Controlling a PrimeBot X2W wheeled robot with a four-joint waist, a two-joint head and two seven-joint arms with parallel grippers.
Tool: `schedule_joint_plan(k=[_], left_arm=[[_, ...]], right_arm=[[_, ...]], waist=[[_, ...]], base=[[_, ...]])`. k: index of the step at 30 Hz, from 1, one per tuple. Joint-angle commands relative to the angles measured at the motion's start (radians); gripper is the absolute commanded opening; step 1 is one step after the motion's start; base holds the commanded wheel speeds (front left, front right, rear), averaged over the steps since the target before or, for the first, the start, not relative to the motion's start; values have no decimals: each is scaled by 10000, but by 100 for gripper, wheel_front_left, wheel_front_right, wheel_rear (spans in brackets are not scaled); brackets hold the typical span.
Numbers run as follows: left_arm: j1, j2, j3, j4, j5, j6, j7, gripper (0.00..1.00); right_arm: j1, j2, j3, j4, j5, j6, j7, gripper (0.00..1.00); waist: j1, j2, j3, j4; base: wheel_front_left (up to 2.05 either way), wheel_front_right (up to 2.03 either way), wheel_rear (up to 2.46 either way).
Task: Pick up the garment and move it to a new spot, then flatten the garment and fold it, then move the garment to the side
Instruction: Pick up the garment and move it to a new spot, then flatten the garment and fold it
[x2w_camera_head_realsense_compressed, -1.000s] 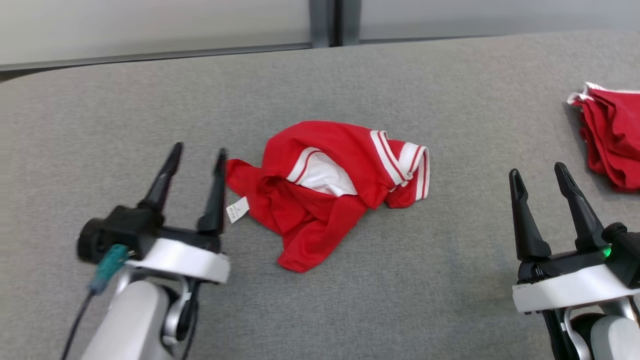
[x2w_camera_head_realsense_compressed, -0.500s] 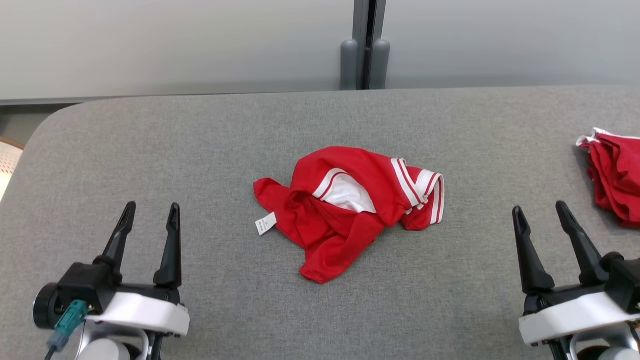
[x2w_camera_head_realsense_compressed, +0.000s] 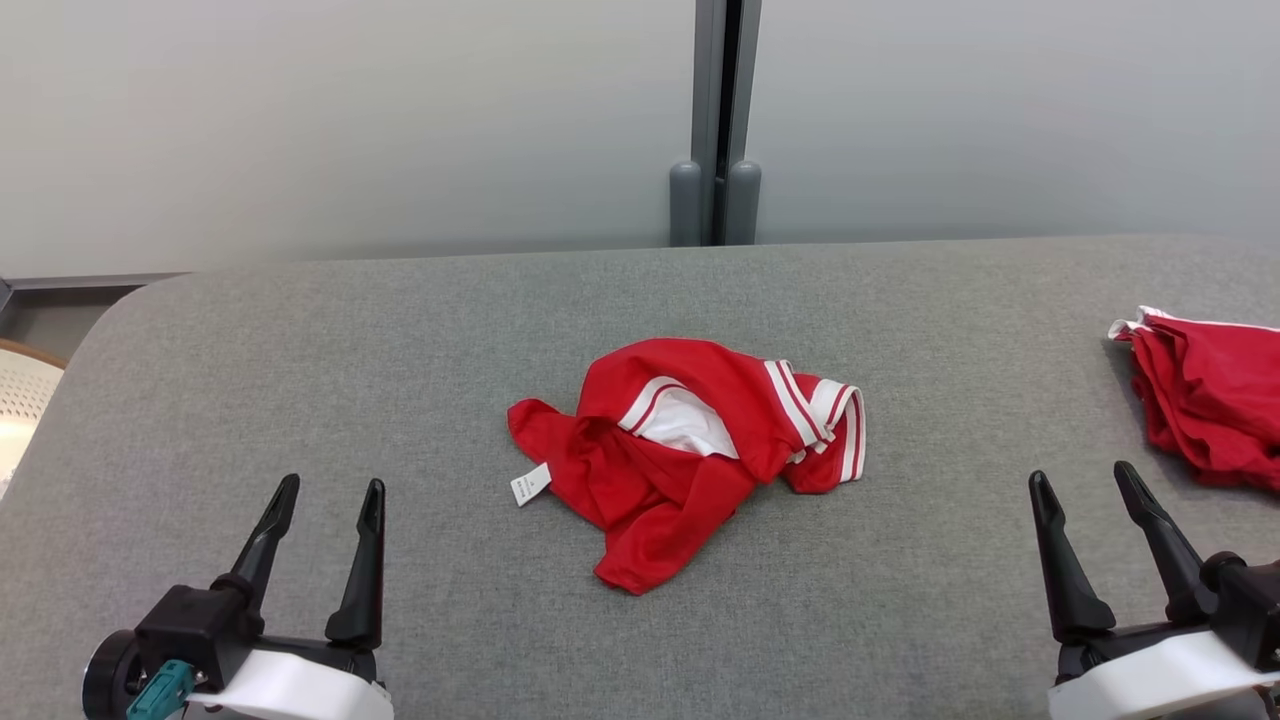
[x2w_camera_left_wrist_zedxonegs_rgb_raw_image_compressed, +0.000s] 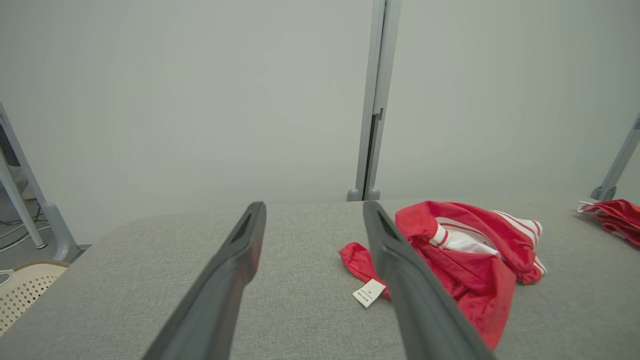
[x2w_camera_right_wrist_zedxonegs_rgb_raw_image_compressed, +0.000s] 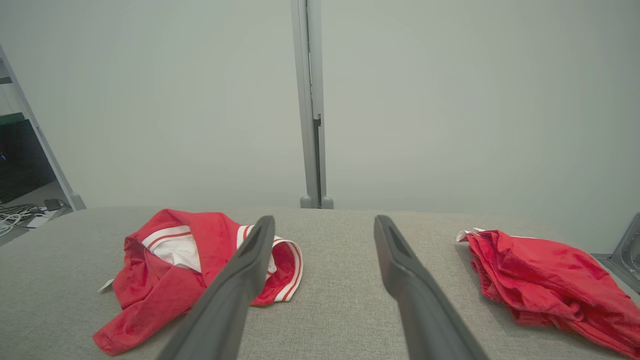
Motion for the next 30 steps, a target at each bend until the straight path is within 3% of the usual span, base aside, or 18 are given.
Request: schedule_joint_plan(k=[1, 15, 30], left_arm=[[115, 71, 28, -128, -98, 89, 29, 100], [318, 137, -31, -501, -83, 316, 225, 100], [-193, 125, -222, -721, -61, 265, 218, 100]], right_arm=[[93, -54, -8, -63, -34, -1, 60, 100], [29, -47, 15, -58, 87, -1, 1, 100], [-270, -129, 258, 46, 54, -1, 31, 100]], waist=[[0, -1, -53, -22], [0, -1, -65, -49], [0, -1, 348, 194]], base=[[0, 0, 0], [0, 0, 0], [0, 0, 0]])
